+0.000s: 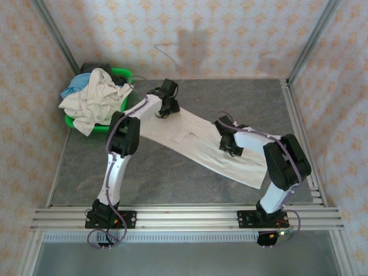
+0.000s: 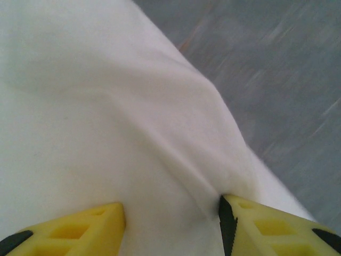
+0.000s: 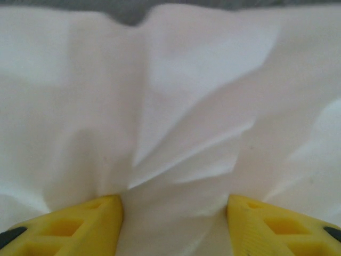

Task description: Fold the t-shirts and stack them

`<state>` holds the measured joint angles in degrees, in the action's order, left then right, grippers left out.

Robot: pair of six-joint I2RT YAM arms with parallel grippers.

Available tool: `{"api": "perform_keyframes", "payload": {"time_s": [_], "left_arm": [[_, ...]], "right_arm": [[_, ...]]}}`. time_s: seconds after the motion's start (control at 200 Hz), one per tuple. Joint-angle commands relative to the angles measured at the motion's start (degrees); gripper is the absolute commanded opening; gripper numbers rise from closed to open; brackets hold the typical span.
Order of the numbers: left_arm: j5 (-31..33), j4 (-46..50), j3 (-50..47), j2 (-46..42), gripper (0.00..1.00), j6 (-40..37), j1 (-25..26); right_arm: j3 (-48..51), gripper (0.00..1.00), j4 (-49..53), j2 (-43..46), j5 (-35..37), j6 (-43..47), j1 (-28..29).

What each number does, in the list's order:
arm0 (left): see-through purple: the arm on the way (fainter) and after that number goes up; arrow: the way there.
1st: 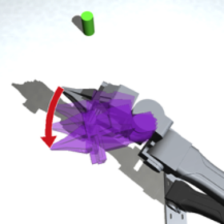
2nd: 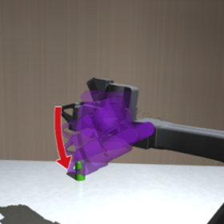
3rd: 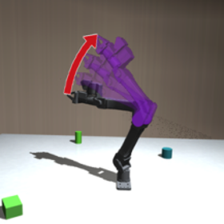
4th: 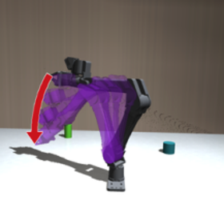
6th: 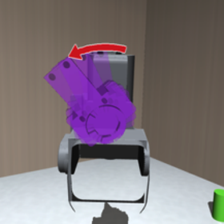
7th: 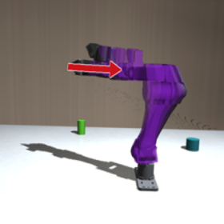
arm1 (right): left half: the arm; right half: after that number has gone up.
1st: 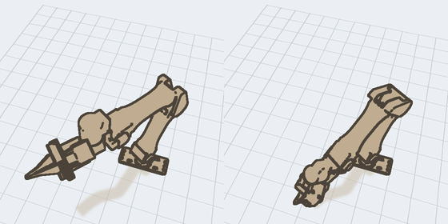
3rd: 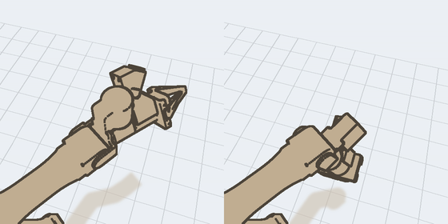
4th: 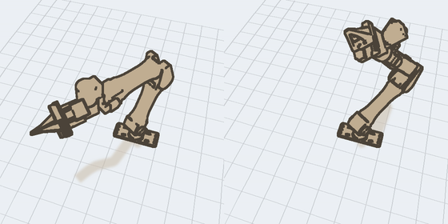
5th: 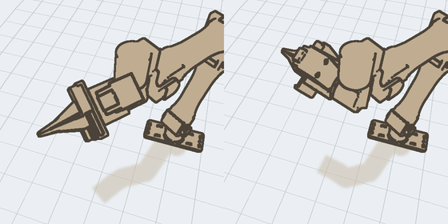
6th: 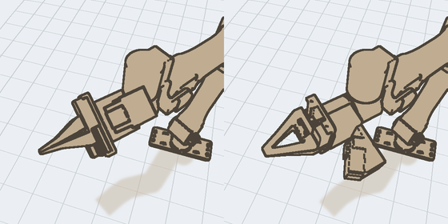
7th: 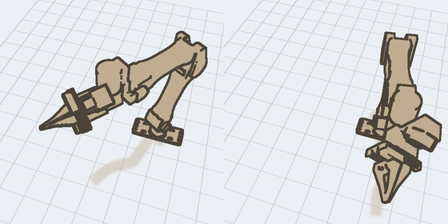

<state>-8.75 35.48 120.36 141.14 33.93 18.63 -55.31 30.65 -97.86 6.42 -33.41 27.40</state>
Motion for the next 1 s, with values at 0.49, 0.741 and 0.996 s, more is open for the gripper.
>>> {"api": "perform_keyframes", "payload": {"time_s": [0.49,0.741,0.996], "left_arm": [[-11.90,6.61,20.80,1.51,1.00,-6.37,-2.04],[-5.11,-0.30,-2.68,-7.45,1.00,-4.15,-1.53],[-9.24,3.40,10.21,5.64,0.95,-1.75,-0.40]], "right_arm": [[-4.42,0.60,6.04,2.71,-0.99,3.96,19.15],[-4.58,0.56,2.18,-5.66,0.49,-0.05,20.92],[-3.01,0.57,-0.70,-6.11,0.08,-8.36,24.78]]}}
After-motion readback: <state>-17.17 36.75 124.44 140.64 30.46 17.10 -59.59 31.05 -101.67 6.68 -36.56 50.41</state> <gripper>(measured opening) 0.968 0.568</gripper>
